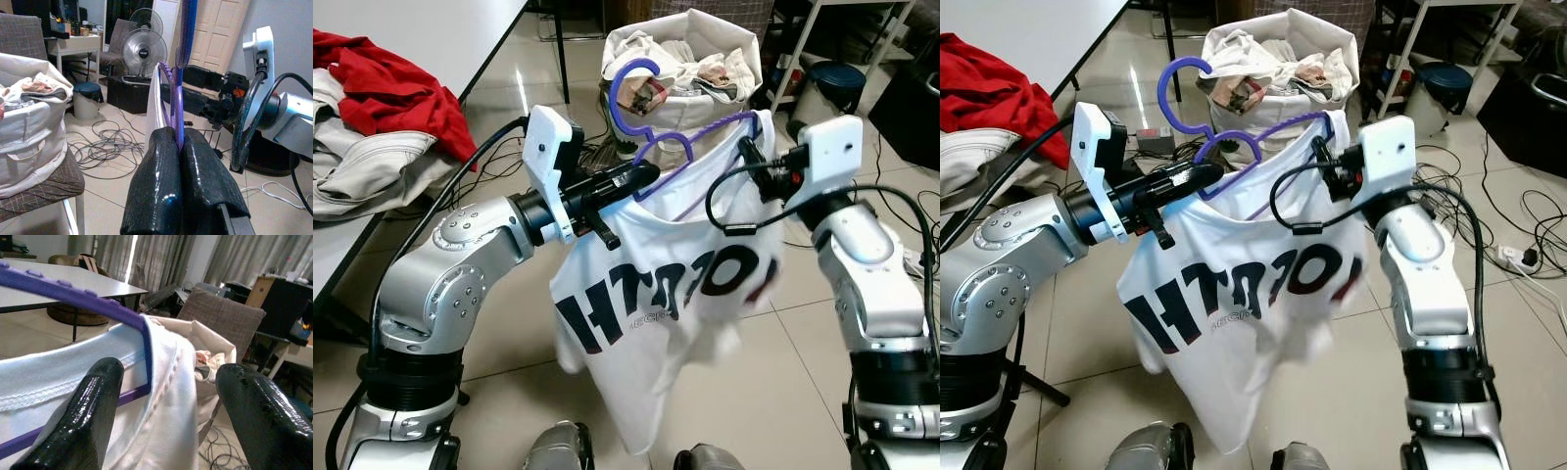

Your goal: Hang hanger

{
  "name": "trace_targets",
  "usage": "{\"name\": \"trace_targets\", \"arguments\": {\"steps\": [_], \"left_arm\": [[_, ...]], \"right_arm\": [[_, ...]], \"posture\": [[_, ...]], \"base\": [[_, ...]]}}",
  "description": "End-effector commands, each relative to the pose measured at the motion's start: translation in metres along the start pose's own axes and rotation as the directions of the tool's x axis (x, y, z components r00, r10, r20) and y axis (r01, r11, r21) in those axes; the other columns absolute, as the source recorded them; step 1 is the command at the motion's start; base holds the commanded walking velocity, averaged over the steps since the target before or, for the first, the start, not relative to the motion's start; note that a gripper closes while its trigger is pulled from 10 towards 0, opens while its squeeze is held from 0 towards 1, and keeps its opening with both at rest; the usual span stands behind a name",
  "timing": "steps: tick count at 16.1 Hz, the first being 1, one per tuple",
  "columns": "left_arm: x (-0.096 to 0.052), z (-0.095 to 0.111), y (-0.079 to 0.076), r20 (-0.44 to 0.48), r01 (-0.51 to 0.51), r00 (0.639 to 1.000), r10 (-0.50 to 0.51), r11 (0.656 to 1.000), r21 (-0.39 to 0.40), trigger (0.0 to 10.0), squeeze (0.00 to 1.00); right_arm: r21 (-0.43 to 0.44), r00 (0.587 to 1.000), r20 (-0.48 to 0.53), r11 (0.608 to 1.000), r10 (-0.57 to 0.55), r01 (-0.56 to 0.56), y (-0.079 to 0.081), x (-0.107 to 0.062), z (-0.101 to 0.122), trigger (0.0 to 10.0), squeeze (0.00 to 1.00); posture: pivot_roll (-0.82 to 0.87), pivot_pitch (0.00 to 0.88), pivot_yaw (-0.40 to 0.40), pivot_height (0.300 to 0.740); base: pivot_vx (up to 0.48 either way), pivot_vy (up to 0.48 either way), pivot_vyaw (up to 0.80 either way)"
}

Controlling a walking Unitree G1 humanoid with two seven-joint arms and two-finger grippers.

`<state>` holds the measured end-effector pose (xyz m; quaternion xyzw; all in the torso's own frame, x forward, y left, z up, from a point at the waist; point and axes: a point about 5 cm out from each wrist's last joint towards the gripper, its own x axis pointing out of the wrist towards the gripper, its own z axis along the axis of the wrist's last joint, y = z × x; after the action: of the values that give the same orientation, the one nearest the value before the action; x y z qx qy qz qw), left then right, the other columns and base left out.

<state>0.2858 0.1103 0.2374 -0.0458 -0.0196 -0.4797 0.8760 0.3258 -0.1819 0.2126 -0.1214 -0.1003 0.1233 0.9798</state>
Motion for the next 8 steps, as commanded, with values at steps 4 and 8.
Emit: {"name": "trace_targets", "arguments": {"steps": [4,8], "left_arm": [[0.0008,0.0092,-0.0049,0.021,0.049,0.999,-0.050,0.999,0.024,0.0,0.00],[0.0001,0.0102,-0.0054,0.023,0.057,0.998,-0.057,0.998,0.027,0.0,0.00]], "right_arm": [[-0.018,0.998,0.036,0.999,0.049,-0.048,-0.0050,0.0044,0.0063,4.8,0.00],[-0.023,0.996,0.037,0.996,0.082,-0.082,-0.0036,0.0053,0.0047,0.0,0.00]], "posture": [[-0.07,0.074,0.010,0.740],[-0.07,0.074,0.006,0.740]], "base": [[0.000,0.000,0.00],[0.000,0.000,0.00]]}}
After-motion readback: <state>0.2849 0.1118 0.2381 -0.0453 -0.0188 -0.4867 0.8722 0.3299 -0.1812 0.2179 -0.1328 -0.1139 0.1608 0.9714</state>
